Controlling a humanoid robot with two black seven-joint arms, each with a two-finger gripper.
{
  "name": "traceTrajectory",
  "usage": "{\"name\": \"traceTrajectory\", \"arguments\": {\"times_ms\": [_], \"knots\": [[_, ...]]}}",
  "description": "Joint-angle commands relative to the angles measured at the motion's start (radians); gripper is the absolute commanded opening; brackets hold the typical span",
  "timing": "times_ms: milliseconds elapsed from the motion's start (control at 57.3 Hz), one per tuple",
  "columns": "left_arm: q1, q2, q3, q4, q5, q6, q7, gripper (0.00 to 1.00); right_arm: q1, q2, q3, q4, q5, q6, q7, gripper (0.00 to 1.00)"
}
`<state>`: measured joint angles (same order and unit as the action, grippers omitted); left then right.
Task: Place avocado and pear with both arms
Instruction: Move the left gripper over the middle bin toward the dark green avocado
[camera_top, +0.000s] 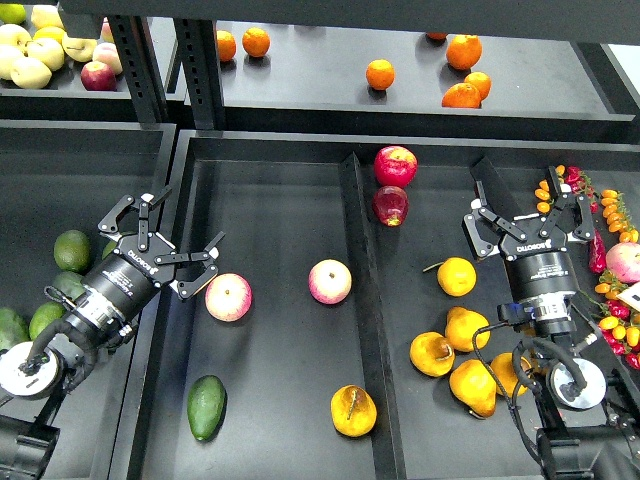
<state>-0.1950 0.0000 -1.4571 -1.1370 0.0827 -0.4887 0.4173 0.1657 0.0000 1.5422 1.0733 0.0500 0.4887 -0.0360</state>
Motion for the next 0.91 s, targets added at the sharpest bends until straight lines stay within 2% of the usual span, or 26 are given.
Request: {"name": "traceTrajectory", "arguments": {"times_ms": [0, 87, 558, 715, 820, 890], "knots": [[0.0, 0.0, -0.014, -0.01, 0.0, 0.0, 0.017, 1.0, 0.0, 0.0, -0.005, -0.004, 0.001, 0.0, -0.001, 1.0], [0.002, 0.0, -0.011, -0.012, -0.001, 0.0, 0.046, 1.0, 0.0, 0.0, -0.004, -0.007, 0.001, 0.0, -0.001, 1.0], [-0.018, 0.0, 0.004, -0.003, -0.006, 0.0, 0.06, 1.0, 0.0, 0.0, -0.005, -0.033, 0.001, 0.0, -0.004, 1.0], [-0.072, 0.0, 0.017, 0.003, -0.014, 0.0, 0.063, 1.0, 0.0, 0.0, -0.004, -0.035, 0.001, 0.0, -0.005, 1.0], [-0.126, 0.0, 0.086, 0.013, -0.052, 0.0, 0.071, 1.0, 0.0, 0.0, -0.004, -0.043, 0.001, 0.0, -0.005, 1.0], [-0.159, 0.073, 0.144, 0.023, -0.115, 0.0, 0.071, 1.0, 0.0, 0.0, -0.004, -0.052, 0.001, 0.0, -0.005, 1.0]]}}
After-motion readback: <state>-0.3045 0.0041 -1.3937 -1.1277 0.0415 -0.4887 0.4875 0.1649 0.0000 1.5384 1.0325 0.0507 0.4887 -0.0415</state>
